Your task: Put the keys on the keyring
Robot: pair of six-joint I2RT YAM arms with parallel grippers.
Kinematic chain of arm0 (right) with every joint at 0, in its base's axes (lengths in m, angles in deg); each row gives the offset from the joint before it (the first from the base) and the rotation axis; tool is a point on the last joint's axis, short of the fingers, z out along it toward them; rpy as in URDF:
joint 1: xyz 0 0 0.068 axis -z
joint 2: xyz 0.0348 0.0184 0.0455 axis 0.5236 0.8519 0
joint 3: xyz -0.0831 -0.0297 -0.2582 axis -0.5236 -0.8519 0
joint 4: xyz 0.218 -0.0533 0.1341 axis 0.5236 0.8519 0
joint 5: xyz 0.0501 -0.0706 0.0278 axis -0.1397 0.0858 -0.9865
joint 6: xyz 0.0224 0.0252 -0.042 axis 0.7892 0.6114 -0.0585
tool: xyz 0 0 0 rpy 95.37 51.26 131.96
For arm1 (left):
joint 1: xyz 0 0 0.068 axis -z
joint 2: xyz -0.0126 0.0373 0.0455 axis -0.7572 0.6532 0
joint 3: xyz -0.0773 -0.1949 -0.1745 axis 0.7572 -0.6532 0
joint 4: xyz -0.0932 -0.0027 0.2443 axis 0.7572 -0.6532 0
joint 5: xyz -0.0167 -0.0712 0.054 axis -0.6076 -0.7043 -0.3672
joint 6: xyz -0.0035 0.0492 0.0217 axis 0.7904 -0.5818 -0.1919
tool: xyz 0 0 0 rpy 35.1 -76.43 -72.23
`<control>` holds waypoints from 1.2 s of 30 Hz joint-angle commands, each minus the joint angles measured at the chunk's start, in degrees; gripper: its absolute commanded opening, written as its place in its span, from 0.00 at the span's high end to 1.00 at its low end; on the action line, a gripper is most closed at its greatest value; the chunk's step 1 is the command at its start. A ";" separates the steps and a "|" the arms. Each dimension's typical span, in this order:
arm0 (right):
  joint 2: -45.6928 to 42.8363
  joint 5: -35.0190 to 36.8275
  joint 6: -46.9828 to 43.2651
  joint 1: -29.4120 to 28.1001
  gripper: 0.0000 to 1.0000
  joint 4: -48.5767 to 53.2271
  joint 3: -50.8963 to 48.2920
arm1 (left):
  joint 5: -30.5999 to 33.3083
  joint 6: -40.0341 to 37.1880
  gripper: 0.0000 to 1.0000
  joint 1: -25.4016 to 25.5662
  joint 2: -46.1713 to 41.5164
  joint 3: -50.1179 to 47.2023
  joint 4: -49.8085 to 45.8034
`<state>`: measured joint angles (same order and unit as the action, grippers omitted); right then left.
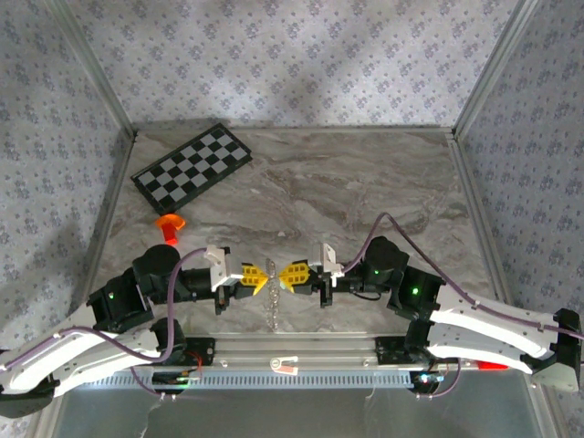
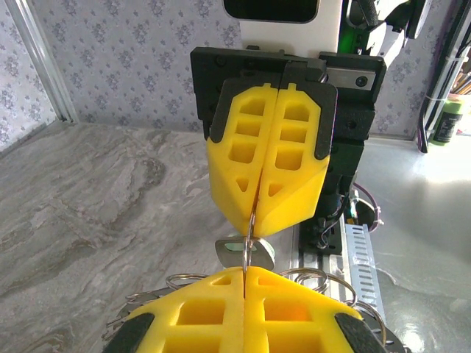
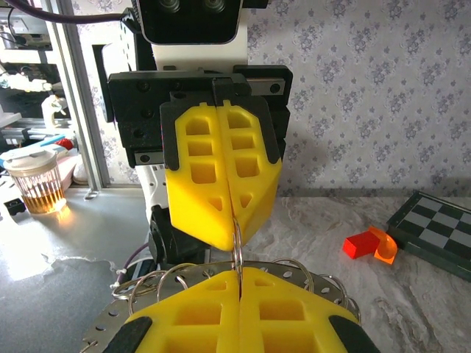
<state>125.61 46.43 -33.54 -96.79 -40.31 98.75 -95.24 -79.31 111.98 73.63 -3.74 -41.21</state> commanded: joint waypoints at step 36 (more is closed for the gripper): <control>0.81 0.69 -1.70 -0.01 1.00 -5.07 -0.80 | -0.50 0.93 1.00 0.26 -0.57 -0.32 4.01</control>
<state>126.12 46.82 -34.37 -96.85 -42.52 97.96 -95.20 -78.87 111.96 73.63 -4.28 -40.31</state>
